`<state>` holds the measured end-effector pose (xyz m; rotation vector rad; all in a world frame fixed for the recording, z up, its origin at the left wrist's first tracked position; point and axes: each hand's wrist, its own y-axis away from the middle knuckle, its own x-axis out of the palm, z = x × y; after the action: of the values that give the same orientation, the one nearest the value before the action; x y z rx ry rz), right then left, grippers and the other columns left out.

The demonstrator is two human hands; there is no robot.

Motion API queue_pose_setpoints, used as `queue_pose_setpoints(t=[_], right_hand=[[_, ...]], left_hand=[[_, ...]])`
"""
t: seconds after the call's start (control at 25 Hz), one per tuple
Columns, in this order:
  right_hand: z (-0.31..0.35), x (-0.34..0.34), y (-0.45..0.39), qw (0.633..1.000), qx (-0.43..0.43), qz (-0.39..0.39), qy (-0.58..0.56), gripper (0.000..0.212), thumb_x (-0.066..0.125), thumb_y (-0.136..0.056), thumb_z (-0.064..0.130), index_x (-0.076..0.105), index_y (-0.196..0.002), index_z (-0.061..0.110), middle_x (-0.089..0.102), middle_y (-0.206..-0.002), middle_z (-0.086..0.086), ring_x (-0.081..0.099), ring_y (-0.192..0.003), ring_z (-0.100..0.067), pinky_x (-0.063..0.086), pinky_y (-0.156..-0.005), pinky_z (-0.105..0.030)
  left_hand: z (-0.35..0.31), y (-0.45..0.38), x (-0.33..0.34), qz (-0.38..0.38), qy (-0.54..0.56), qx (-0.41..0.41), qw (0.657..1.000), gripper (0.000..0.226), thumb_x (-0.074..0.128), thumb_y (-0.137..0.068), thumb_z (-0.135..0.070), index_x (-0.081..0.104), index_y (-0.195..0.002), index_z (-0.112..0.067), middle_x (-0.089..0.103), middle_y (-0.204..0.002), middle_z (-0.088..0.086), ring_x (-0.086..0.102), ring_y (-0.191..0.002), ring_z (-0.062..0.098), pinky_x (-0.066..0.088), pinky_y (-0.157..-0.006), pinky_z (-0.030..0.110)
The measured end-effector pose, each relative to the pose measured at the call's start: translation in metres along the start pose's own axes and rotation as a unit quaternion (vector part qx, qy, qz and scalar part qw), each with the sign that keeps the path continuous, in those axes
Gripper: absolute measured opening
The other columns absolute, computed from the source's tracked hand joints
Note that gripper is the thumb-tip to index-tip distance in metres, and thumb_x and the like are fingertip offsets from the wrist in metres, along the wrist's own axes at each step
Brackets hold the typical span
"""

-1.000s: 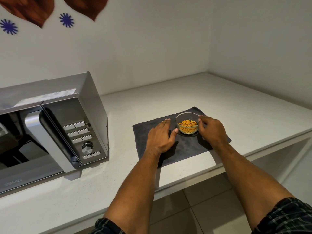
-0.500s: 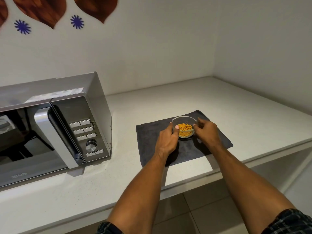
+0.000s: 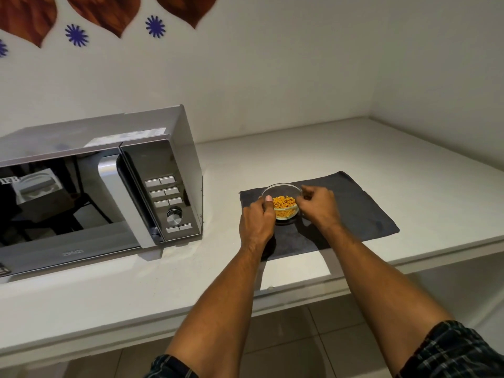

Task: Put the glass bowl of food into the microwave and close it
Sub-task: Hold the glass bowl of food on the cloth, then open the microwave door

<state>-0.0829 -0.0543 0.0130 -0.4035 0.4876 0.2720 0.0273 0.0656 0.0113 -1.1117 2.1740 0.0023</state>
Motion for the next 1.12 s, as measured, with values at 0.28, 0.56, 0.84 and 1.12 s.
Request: queue_pose_setpoints(t=[0.28,0.56,0.84,1.12], right_hand=[[0.008,0.012,0.007,0.999,0.019,0.026,0.001,0.049,0.067,-0.087,0.019,0.060,-0.134,0.008,0.073,-0.114,-0.012,0.068,-0.082,-0.017,0.061,-0.081,-0.038],[0.044,0.013,0.013,0.989,-0.079,-0.048,0.112,0.059,0.059,-0.090,0.050,0.057,-0.139,0.017,0.064,-0.136,-0.006,0.060,-0.124,-0.027,0.050,-0.098,-0.043],[0.143,0.056,0.024,0.934,-0.342,-0.097,0.019,0.042,0.062,-0.093,0.037,0.067,-0.129,0.015,0.069,-0.128,-0.004,0.066,-0.117,-0.021,0.054,-0.091,-0.033],[0.234,0.099,0.040,0.850,-0.516,-0.104,-0.001,0.038,0.062,-0.094,0.026,0.067,-0.127,0.007,0.069,-0.125,-0.009,0.065,-0.113,-0.024,0.054,-0.093,-0.036]], left_hand=[[0.013,0.001,-0.013,0.002,0.015,-0.006,1.000,0.057,0.030,-0.102,-0.055,0.073,-0.102,-0.018,0.073,-0.091,0.002,0.064,-0.080,0.017,0.047,-0.068,0.027],[-0.002,0.001,-0.039,-0.129,-0.028,0.108,0.985,0.040,0.040,-0.101,-0.041,0.066,-0.120,-0.018,0.074,-0.111,0.002,0.068,-0.097,0.020,0.053,-0.081,0.030],[-0.010,-0.021,-0.128,-0.312,-0.090,0.250,0.912,0.036,0.046,-0.097,-0.025,0.066,-0.123,-0.009,0.069,-0.123,0.007,0.058,-0.119,0.021,0.040,-0.105,0.033],[0.010,-0.026,-0.210,-0.503,-0.057,0.023,0.862,0.037,0.049,-0.098,-0.027,0.058,-0.130,-0.012,0.054,-0.131,0.009,0.047,-0.118,0.022,0.032,-0.095,0.025]])
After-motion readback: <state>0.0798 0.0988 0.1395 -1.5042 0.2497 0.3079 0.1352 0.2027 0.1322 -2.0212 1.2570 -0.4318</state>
